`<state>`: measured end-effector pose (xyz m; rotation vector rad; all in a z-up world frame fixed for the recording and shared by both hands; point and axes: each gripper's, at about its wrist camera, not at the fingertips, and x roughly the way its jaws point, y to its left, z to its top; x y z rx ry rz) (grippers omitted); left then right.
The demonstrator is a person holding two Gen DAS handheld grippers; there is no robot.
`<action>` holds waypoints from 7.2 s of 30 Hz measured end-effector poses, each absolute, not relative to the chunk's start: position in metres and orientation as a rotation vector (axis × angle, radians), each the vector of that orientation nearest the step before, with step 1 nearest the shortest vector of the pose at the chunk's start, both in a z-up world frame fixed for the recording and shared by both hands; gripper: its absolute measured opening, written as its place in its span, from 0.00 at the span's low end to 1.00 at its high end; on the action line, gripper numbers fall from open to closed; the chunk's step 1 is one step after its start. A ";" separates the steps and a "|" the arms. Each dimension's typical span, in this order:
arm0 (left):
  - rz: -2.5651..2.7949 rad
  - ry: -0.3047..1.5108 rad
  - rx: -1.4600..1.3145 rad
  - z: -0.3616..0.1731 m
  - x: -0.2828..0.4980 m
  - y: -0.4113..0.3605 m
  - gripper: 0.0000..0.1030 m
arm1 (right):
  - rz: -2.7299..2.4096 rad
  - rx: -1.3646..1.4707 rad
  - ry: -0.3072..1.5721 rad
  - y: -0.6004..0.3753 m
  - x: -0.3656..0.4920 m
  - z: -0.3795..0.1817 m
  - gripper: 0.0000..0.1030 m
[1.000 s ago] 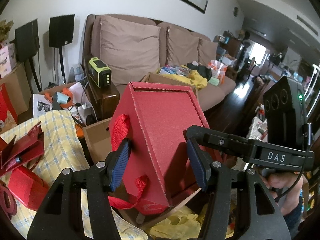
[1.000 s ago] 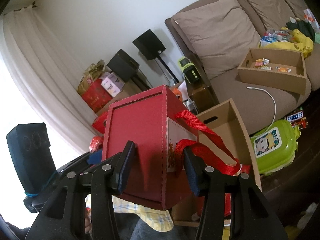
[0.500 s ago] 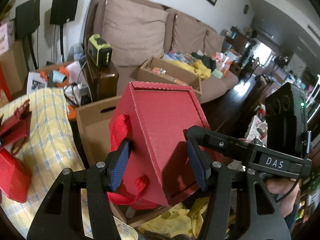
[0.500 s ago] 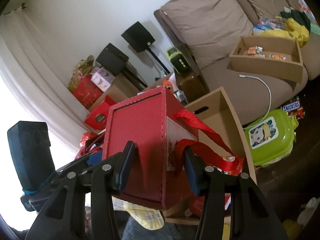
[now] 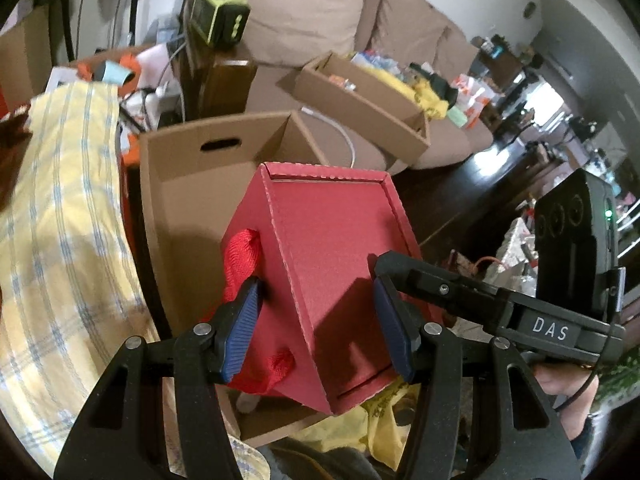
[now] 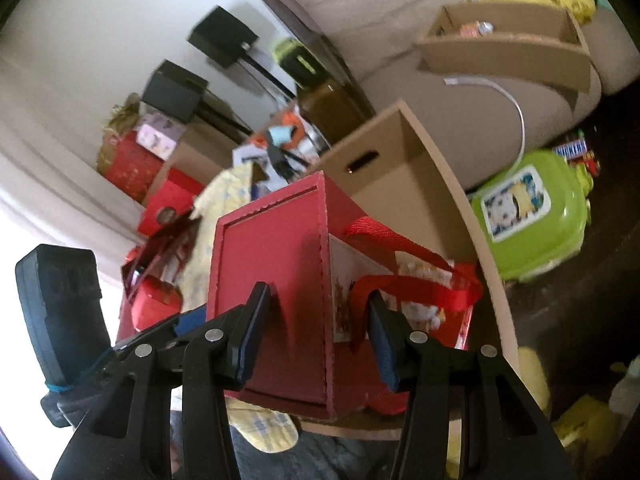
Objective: Organize objects
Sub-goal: 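Lower the red gift box bag into the cardboard box with both tools, then open both tools and lift them out of the cardboard box, then grasp the dark red handbag-shaped bag with the left tool, then lift the dark red bag with the left tool while the right tool moves toward the red raffia ball, then grasp the red raffia ball with the right tool while the left tool holds the dark red bag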
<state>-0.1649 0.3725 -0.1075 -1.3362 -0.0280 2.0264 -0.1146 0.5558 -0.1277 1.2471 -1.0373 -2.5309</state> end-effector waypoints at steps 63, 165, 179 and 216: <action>2.208 -0.167 -1.222 -0.014 -0.112 0.194 0.57 | -2.574 1.380 -0.979 0.556 -0.093 -0.096 0.53; 3.132 -0.231 -1.214 -0.037 -0.086 -0.140 0.86 | -2.312 1.251 -0.106 0.193 -0.145 0.012 0.80; 3.152 -0.191 -1.174 -0.052 -0.083 -0.158 0.87 | -2.447 1.127 -0.002 0.129 -0.231 0.023 0.99; 3.148 -0.298 -1.221 -0.065 -0.086 -0.183 0.87 | -2.320 1.538 0.451 0.031 -0.403 -0.135 0.95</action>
